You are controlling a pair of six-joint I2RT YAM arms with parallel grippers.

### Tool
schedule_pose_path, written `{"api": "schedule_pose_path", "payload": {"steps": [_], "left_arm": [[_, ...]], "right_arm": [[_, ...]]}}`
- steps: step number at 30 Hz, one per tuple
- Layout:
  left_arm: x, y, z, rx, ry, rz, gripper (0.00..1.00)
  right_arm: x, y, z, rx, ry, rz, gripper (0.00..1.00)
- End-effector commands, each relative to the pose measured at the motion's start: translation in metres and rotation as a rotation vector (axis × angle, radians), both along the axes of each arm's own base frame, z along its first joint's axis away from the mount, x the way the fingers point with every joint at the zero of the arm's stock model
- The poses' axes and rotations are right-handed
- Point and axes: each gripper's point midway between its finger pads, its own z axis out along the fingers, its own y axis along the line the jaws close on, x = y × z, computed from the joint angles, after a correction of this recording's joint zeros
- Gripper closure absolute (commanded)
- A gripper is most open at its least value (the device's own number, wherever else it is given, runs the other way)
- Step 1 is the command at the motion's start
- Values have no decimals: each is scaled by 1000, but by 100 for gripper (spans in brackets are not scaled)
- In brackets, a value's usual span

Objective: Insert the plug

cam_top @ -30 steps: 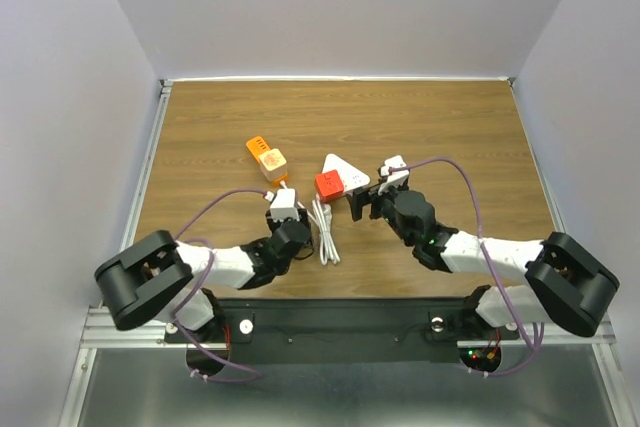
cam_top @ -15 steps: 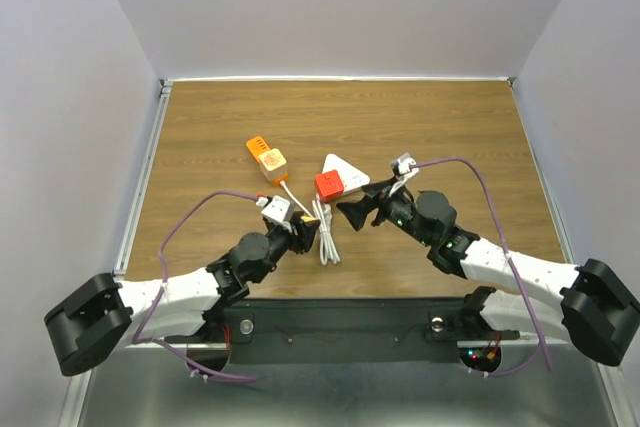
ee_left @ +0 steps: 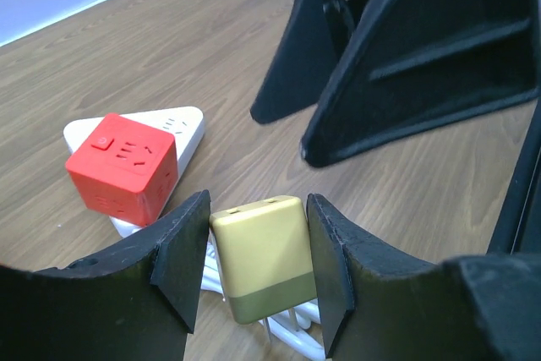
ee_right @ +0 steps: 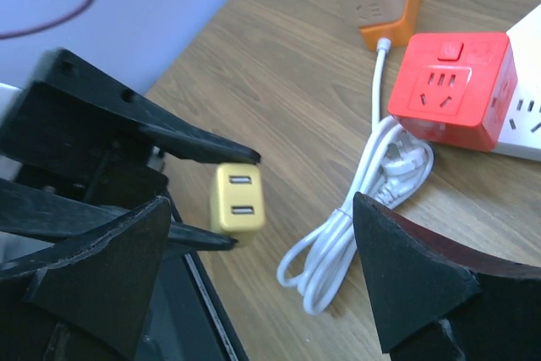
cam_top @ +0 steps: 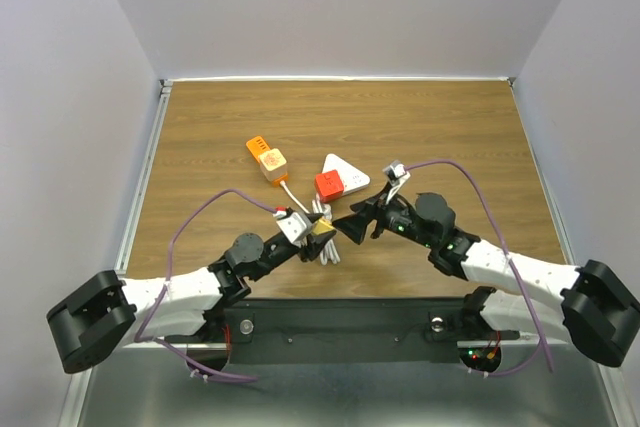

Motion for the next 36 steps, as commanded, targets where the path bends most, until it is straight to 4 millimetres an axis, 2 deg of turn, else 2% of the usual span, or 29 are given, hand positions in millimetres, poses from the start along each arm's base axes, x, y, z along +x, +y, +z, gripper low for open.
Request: {"api": "schedule_pose_path", "payload": {"steps": [1,4,11,14,19,22,29,30,32,33,35,36], "left_arm": [[-6,-13,33,-52,-111,-67,100],[-8,-18,34,-40,-121,-90,100],[-10,-25,36,-9,-147,-109,100],[-10,-25,37,-7,-153,-102,100],[-9,-25,38,0,-168,-92,100],[-8,-25,40,0,-175,-82,100],[3,-16,46,-12,-198,-3,100],[4,-15,47,-14,-201,6,100],[7,-12,51,-23,-209,32,100],[8,-11,52,-24,-209,36,100],[8,-9,56,-34,-221,45,100],[8,-9,58,-40,-224,45,100]], "right_arm": [[-5,-5,26,79,-38,-4,7],[-9,-1,26,76,-35,30,7],[-2,15,0,8,25,73,10],[-3,20,-2,0,31,101,11],[-12,27,-5,0,31,178,17],[-18,32,-9,-1,42,231,24],[-32,40,-21,-7,72,339,51],[-33,40,-20,-2,65,348,59],[-38,40,-21,-2,65,375,67],[-39,40,-20,1,61,382,78],[-43,40,-19,8,57,402,88],[-44,39,-16,13,47,403,99]]}}
